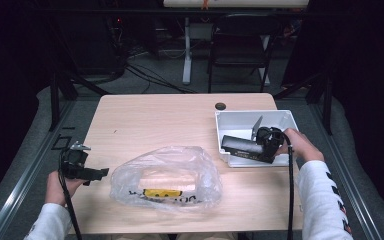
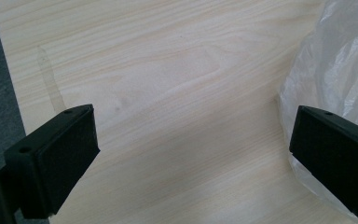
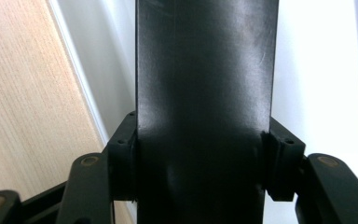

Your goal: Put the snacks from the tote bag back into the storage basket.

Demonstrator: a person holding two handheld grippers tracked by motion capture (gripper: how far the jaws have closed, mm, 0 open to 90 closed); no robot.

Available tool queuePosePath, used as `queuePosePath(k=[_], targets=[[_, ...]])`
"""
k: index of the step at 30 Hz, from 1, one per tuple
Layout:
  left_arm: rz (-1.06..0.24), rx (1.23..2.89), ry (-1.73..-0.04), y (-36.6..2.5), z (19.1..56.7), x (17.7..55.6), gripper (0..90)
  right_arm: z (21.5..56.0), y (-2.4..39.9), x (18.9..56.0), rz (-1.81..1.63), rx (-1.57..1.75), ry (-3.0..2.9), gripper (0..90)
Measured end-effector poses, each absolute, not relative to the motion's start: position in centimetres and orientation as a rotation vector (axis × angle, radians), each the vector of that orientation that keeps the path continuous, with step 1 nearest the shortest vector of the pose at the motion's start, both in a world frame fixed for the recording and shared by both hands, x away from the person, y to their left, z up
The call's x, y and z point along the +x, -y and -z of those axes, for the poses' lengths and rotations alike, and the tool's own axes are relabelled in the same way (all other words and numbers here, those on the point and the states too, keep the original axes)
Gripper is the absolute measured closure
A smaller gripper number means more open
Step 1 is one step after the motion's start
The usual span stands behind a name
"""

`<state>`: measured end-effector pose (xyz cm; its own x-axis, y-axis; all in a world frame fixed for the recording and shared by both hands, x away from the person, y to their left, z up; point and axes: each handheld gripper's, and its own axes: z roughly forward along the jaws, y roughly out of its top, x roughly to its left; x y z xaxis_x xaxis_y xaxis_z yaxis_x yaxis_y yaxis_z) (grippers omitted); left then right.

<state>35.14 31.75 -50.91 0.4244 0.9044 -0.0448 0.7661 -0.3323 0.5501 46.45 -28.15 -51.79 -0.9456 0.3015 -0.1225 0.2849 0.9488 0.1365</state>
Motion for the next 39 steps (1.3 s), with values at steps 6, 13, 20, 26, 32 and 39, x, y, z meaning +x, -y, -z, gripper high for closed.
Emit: queuePosePath(k=[6, 13, 20, 26, 32, 39], targets=[[-0.369, 2.187, -1.409, -31.8, 50.9, 35.1, 0.9, 52.2, 28.1, 46.6, -0.131, 0.518, -2.940, 32.2], [-0.371, 2.183, -1.406, -31.8, 50.8, 35.1, 0.9, 51.2, 28.6, 46.7, -0.192, 0.672, -2.927, 18.7], [-0.373, 2.174, -1.408, -31.7, 50.8, 35.0, 0.9, 48.6, 28.7, 46.4, -0.392, 0.811, -2.915, 10.4], [-0.375, 2.175, -1.406, -31.7, 50.7, 35.0, 0.9, 47.3, 27.6, 45.8, -0.486, 0.871, -2.860, 13.5], [-0.372, 2.176, -1.401, -31.7, 50.7, 35.0, 0.9, 46.6, 26.3, 45.6, -0.563, 0.945, -2.772, 29.7], [-0.372, 2.177, -1.403, -31.7, 50.7, 35.0, 0.9, 46.6, 25.0, 45.9, -0.670, 1.055, -2.629, 64.4]])
